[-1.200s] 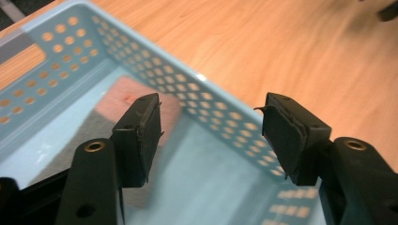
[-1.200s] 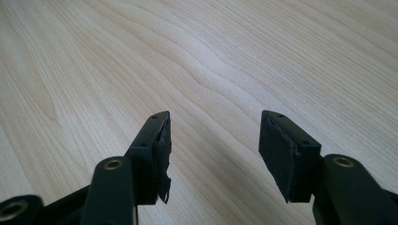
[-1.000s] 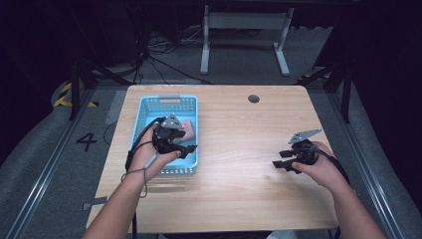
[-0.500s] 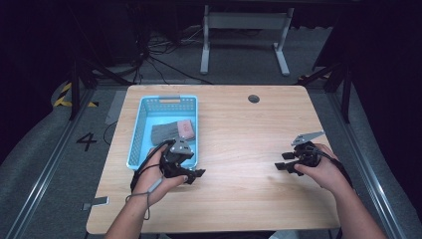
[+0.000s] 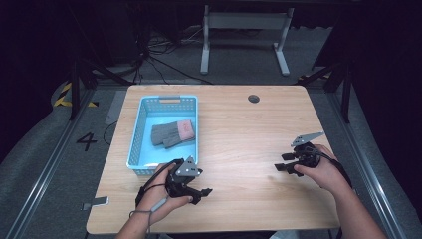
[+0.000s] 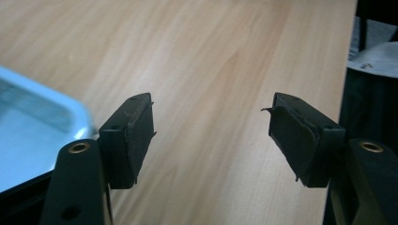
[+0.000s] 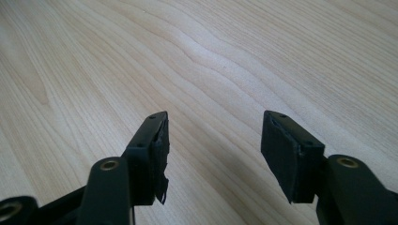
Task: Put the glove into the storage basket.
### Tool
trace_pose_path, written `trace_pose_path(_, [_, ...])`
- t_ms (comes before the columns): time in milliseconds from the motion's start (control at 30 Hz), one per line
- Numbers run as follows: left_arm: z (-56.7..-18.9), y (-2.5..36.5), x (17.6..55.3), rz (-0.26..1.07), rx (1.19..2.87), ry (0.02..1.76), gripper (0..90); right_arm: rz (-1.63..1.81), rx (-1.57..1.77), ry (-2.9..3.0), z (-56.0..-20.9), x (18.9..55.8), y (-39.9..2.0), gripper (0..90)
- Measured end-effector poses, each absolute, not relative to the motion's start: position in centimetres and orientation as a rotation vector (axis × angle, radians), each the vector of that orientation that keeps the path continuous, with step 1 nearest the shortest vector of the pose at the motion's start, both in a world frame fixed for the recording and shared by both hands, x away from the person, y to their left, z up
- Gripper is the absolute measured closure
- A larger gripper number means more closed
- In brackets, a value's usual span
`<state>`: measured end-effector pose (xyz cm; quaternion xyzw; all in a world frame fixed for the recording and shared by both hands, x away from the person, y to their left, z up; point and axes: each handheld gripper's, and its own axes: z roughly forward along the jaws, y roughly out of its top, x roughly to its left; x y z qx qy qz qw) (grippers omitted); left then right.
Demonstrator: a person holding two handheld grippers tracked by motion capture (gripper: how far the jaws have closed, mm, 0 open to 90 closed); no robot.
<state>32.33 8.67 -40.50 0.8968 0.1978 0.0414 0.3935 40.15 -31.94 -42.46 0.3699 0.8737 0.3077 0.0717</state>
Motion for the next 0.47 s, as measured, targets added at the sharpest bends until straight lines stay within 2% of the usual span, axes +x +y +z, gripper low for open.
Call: trace_pose_path(467, [-45.6,7.9,33.6,0.109,2.299,0.57,32.5,0.904,1.154,2.575,-43.3,40.5,-32.1,42.0])
